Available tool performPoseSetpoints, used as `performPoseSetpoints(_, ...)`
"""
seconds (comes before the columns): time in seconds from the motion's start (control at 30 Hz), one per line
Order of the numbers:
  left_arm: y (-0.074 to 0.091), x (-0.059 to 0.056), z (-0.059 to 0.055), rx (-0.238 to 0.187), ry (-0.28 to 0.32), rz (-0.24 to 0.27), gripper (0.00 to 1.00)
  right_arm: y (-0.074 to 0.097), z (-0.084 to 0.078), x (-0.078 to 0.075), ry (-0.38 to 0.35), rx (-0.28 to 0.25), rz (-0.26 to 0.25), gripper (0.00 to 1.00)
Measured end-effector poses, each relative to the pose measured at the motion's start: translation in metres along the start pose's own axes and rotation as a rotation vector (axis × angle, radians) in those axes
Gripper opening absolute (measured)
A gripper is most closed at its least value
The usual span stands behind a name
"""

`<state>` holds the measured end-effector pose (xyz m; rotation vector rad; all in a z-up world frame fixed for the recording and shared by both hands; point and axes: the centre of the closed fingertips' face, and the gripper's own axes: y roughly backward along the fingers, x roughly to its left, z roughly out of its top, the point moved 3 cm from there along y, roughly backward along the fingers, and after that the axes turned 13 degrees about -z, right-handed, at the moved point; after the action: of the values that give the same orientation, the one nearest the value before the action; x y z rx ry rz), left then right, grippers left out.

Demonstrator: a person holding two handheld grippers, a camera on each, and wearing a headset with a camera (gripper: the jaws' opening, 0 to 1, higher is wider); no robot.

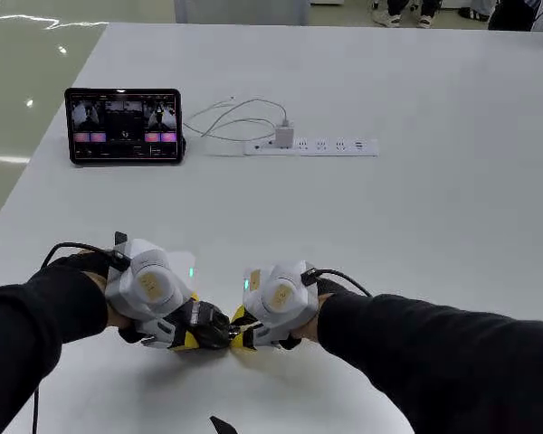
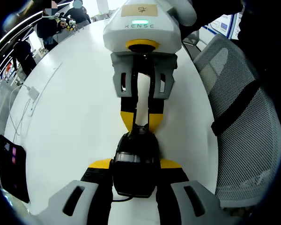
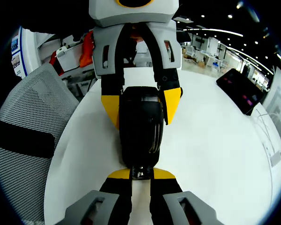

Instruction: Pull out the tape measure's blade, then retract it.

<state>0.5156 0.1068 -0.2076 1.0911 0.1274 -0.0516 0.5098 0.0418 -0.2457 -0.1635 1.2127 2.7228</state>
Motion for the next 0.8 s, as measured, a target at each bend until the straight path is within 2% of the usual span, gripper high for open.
performPoseSetpoints(0.2,0.0003,-0.0016,-0.0004,0.013,-0.011,0.002,0.30,0.0007,0.0002,0.0014,-0.017,-0.007,-0.004,0.08)
performPoseSetpoints(0.8,0.0005,-0.0005,-0.0011,0.011,0.000,0.006,0.29,0.0053,-0.0057,-0.0012,-0.040,-0.004,-0.012,0.09)
